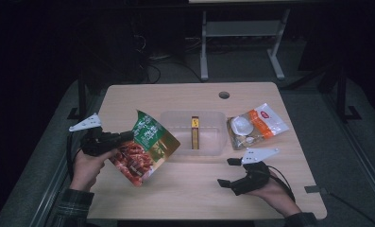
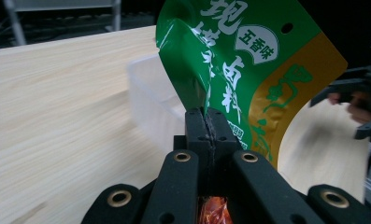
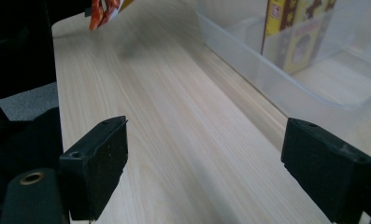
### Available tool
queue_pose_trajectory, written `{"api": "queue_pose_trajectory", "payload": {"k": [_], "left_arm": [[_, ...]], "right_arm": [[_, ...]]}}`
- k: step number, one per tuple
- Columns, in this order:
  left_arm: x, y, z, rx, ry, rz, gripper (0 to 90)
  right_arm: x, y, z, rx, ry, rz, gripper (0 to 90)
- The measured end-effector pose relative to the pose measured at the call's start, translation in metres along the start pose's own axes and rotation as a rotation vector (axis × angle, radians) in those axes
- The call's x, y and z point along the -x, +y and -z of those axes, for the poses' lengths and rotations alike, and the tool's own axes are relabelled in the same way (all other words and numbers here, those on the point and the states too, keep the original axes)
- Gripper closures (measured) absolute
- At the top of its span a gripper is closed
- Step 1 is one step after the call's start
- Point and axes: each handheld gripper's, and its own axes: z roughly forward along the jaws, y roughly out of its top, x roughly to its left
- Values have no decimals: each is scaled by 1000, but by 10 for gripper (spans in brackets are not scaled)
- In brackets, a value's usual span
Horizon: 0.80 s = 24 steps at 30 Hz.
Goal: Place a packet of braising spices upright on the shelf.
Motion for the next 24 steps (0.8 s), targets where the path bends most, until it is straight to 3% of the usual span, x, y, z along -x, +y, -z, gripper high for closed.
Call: {"api": "queue_pose_trajectory", "payload": {"k": [12,24], "left_arm": [[27,1,-26,11,-71,-18,900],[39,-1,-43,8,-114,-16,900]], "right_arm": [[-10,24,-29,45,58,11,159],[-11,46,-52,107,98,6,228]]}}
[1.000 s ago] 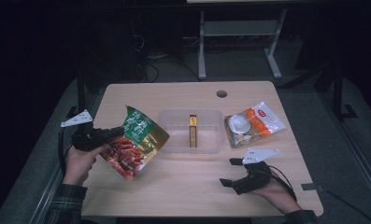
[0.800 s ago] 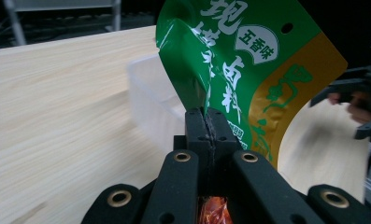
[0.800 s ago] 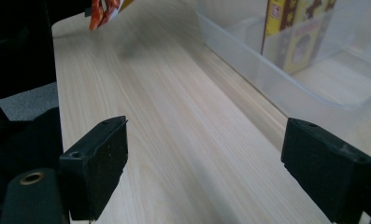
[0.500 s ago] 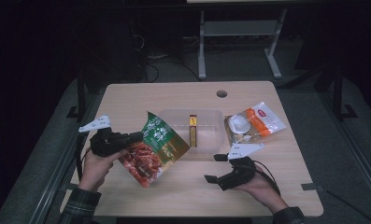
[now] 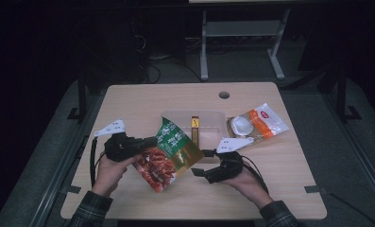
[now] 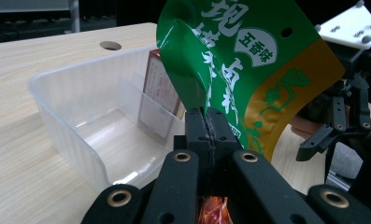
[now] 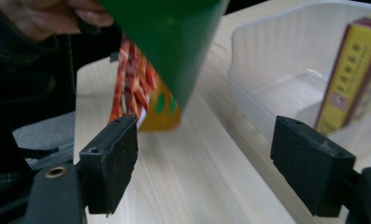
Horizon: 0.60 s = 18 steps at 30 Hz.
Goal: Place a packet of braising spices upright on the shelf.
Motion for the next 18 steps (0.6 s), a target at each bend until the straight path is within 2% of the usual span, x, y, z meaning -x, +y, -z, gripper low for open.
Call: {"api": "queue_pose_trajectory", "payload": {"k": [4,8,10,14,18], "left_arm": [[1,0,-2,-8,-6,-3,900],[1,-1,-4,-7,-10,-4,900],[1,-1,-4,-10,-10,-6,900],[1,0,-4,-6,-8,-6,900],[2,0,-4,-10,1,-11,900]], "right_arm": [[2,6,-5,26,8,-10,258],[3,11,-9,57,15,-17,361],[4,13,-12,64,12,-15,457],[4,16,-16,58,22,-20,584],[4,17,-21,55,25,-19,794]]}}
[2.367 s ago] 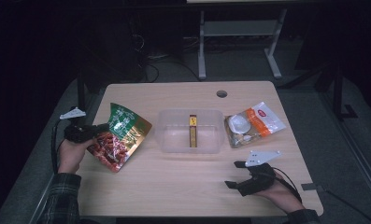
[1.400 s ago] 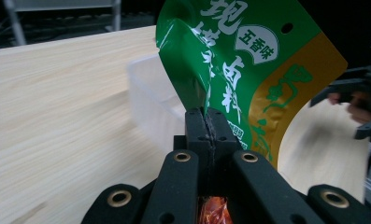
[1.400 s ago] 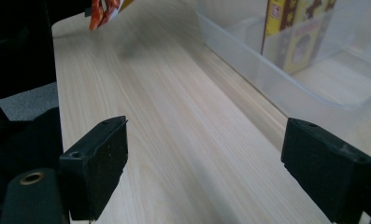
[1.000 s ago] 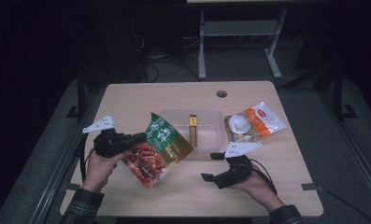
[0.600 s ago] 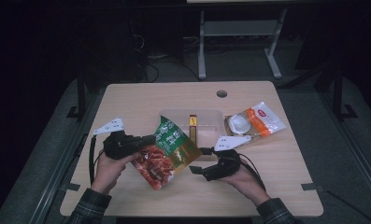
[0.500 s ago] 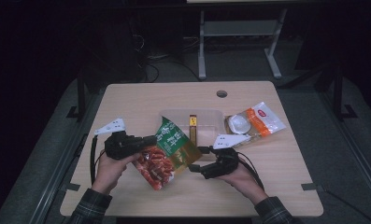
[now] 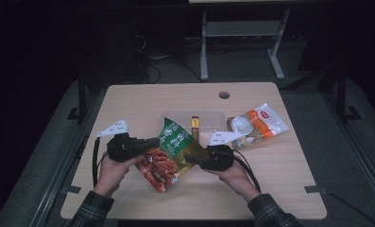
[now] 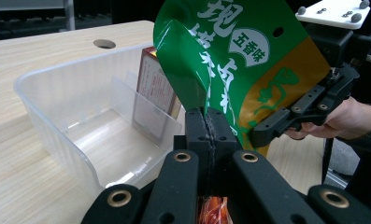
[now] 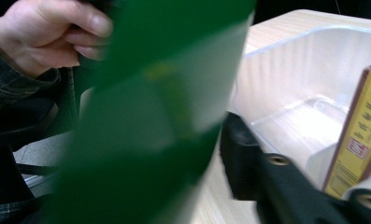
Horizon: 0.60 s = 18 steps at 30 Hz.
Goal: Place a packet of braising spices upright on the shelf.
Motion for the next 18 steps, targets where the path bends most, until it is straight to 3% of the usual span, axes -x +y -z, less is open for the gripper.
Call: {"api": "queue_pose_trajectory", "payload": {"k": [10,16,18], "left_arm": [[4,-1,-2,-11,-12,-33,893],[6,-4,-1,-53,30,-108,815],[4,-5,1,-62,38,-115,818]], "right_arm": [[3,9,12,18,31,16,889],[5,17,25,11,62,42,896],[5,19,27,6,62,60,897]]}}
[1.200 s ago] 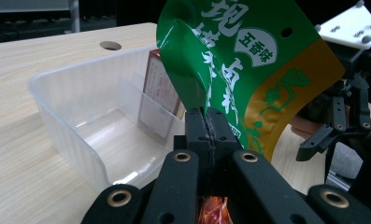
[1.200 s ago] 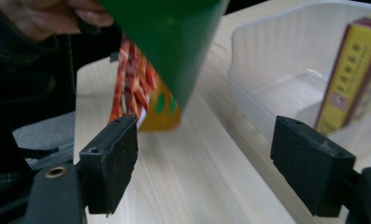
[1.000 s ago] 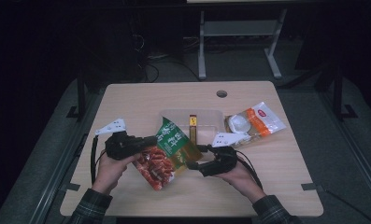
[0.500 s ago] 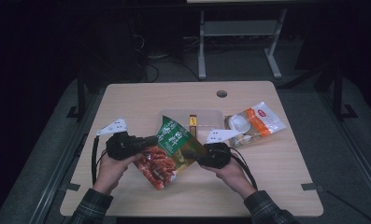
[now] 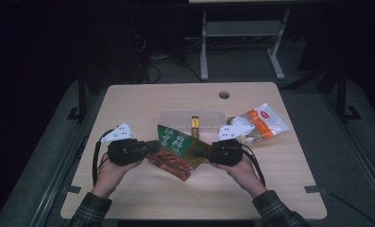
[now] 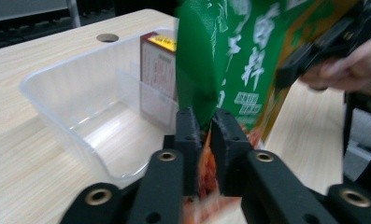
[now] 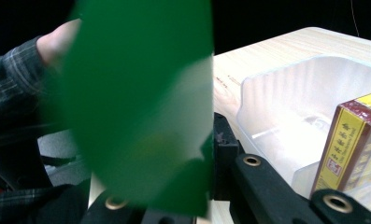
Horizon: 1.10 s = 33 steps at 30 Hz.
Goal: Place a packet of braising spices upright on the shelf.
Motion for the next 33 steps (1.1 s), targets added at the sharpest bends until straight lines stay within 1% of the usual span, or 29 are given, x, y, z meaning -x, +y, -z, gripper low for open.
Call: {"api": "queue_pose_trajectory", "payload": {"k": [1,3,4,5,7,9,11,12,13,14,15,17,18,20,21,23,25,27,28,29,30,31,33], "left_arm": [[-1,-1,1,2,-11,7,843],[-2,-3,1,-7,1,-8,809],[-3,-3,1,-20,4,-19,805],[-3,-5,1,-19,4,-23,794],[-2,-7,1,-30,8,-25,737],[-1,-10,0,-46,16,-32,681],[0,-13,0,-66,19,-35,616],[0,-15,0,-67,21,-43,586],[-1,-17,1,-83,20,-63,558],[0,-20,1,-88,25,-66,539],[0,-22,2,-94,25,-73,514],[0,-27,3,-104,21,-75,468],[0,-29,4,-106,29,-80,449],[-1,-34,6,-125,35,-82,401],[0,-38,7,-126,41,-79,384],[0,-43,8,-131,48,-70,361],[1,-49,9,-124,60,-51,328],[2,-57,8,-141,74,-45,284],[1,-59,8,-159,79,-57,258],[2,-63,7,-177,83,-56,243],[2,-65,6,-185,90,-61,226],[1,-68,6,-203,99,-69,210],[0,-70,4,-215,102,-74,180]], "right_arm": [[0,1,1,-9,0,7,897],[0,2,3,-7,4,9,897],[-1,3,4,-8,0,21,897],[-1,4,4,-11,1,28,897],[-1,6,7,-16,6,38,897],[-2,8,8,-20,20,34,897],[-3,10,9,-21,31,41,897],[-3,11,10,-25,31,46,897],[-4,11,10,-30,34,45,897],[-4,12,10,-30,35,48,897],[-4,13,11,-34,35,45,897],[-4,14,11,-34,36,41,897],[-3,14,12,-32,36,38,897],[-3,15,13,-34,37,34,897],[-4,16,14,-33,38,36,897],[-4,18,15,-20,37,41,897],[-4,21,17,-10,41,38,897],[-5,23,18,-3,37,35,897],[-5,25,18,0,33,35,897],[-5,26,19,2,30,35,897],[-5,27,19,2,26,32,896],[-5,28,19,2,23,32,897],[-6,30,20,-4,14,33,897]]}}
